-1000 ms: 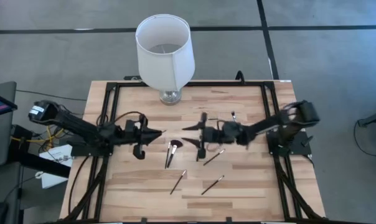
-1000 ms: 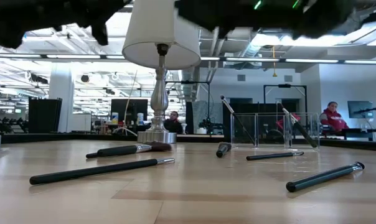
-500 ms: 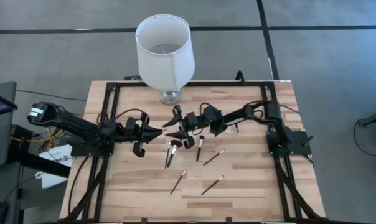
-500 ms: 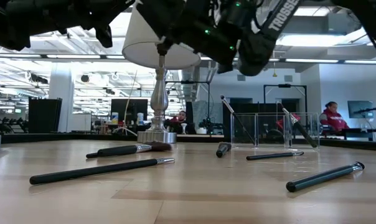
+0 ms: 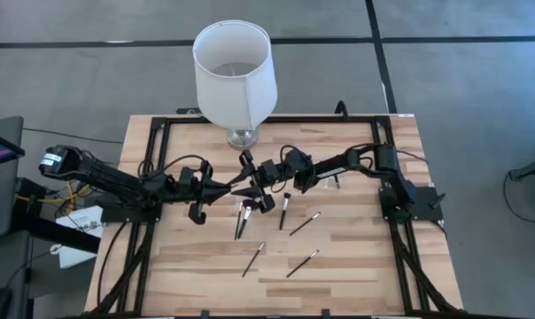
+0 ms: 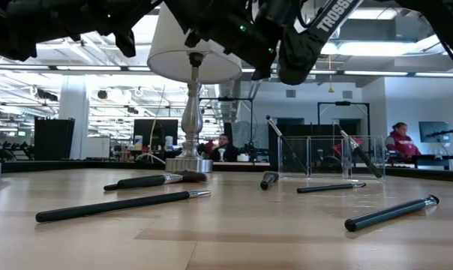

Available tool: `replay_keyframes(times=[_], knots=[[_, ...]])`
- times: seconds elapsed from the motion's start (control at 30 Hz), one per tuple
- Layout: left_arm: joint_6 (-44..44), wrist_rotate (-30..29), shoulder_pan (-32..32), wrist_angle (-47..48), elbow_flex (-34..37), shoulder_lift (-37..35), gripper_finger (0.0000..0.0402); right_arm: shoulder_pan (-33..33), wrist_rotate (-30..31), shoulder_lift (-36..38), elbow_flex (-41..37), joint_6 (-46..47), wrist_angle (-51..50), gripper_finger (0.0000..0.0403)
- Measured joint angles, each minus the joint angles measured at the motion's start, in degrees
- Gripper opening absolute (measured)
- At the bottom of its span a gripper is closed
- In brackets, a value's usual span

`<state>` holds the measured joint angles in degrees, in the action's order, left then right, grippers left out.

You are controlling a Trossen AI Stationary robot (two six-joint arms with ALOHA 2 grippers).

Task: Pick & Place Makeup Supplies
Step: Put the black makeup brush into the transparent organizer

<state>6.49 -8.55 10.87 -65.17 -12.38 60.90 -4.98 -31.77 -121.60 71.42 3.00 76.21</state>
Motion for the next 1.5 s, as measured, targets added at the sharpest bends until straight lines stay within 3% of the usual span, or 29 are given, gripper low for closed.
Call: replay_keyframes(times=[0.3, 0.63, 0.77, 0.87, 0.93, 1.0, 1.17, 1.23, 1.33, 1.43, 1.5], knots=[[3.45, 2.40, -0.02, 0.30, 0.02, 0.02, 0.0025, -0.72, -3.33, 0.02, 0.09, -1.73, -1.01, 0.0011], [4.08, 3.25, 0.04, 0.11, 0.02, 0.03, 0.0082, -0.83, -4.91, 0.28, 0.01, 1.65, -2.84, 0.0005], [4.13, 2.49, -0.02, 0.75, 0.04, 0.07, 0.0094, -1.96, -4.45, 4.22, -2.08, 2.02, -11.27, 0.0008], [4.10, 2.09, -0.02, -0.22, 0.05, 0.05, 0.0097, -2.64, -3.01, 10.48, -3.56, 0.09, -28.02, 0.0007], [4.08, 2.65, 0.07, -1.15, -0.22, -0.19, 0.0098, -2.55, 1.34, 15.58, -4.35, -4.42, -43.44, 0.0006], [4.10, 2.48, 0.02, -0.12, -0.15, -0.05, 0.0098, -1.50, 9.90, 21.96, -4.39, -9.79, -58.75, 0.0007], [4.08, 2.38, 0.02, 0.00, -0.09, -0.07, 0.0098, 4.74, 41.43, 35.58, -4.14, -12.03, -88.64, 0.0011], [4.10, 2.35, 0.02, -0.04, -0.09, -0.04, 0.0098, 7.45, 52.52, 38.85, -4.24, -7.42, -97.11, 0.0010], [4.10, 2.31, 0.00, 0.02, -0.09, -0.04, 0.0098, 10.70, 63.26, 43.12, -4.71, -0.48, -107.53, 0.0010], [4.08, 2.18, -0.12, 0.04, -0.09, -0.04, 0.0098, 13.22, 70.96, 45.46, -8.54, 7.46, -111.81, 0.0014], [4.08, 2.18, -0.43, 0.02, -0.09, -0.04, 0.0098, 14.33, 72.93, 47.52, -11.65, 11.29, -111.23, 0.0015]])
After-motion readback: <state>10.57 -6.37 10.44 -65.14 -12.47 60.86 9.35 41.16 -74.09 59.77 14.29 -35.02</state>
